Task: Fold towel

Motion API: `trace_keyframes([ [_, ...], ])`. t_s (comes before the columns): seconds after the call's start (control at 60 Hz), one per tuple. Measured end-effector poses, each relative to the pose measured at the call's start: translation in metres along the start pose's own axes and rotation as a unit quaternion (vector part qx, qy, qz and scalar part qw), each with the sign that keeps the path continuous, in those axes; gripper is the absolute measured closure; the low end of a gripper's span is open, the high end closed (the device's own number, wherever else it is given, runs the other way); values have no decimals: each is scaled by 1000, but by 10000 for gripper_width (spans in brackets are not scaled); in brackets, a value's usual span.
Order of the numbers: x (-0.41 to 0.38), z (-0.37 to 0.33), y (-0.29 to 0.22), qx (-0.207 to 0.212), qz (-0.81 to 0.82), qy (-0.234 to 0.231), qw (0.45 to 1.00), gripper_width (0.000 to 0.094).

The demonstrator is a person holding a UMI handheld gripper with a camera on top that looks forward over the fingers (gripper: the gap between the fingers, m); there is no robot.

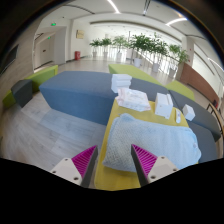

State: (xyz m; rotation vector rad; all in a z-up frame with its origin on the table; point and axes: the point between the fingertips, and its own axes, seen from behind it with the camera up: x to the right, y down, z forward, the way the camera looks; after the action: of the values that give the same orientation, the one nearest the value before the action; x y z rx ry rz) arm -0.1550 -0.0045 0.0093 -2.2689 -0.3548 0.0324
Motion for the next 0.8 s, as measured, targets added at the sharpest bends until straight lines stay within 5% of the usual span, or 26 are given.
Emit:
trace_keyframes([
  [0.167,-6,24,18,-30,-41,28,998,476],
  [0.283,-1,28,13,-13,-53,31,998,608],
  [0.333,14,28,9,-3,-54,57,997,887],
  [0.633,23,7,-16,39,-9,1,999,926],
  [0.8,117,-49,-59,84,54,31,994,924],
])
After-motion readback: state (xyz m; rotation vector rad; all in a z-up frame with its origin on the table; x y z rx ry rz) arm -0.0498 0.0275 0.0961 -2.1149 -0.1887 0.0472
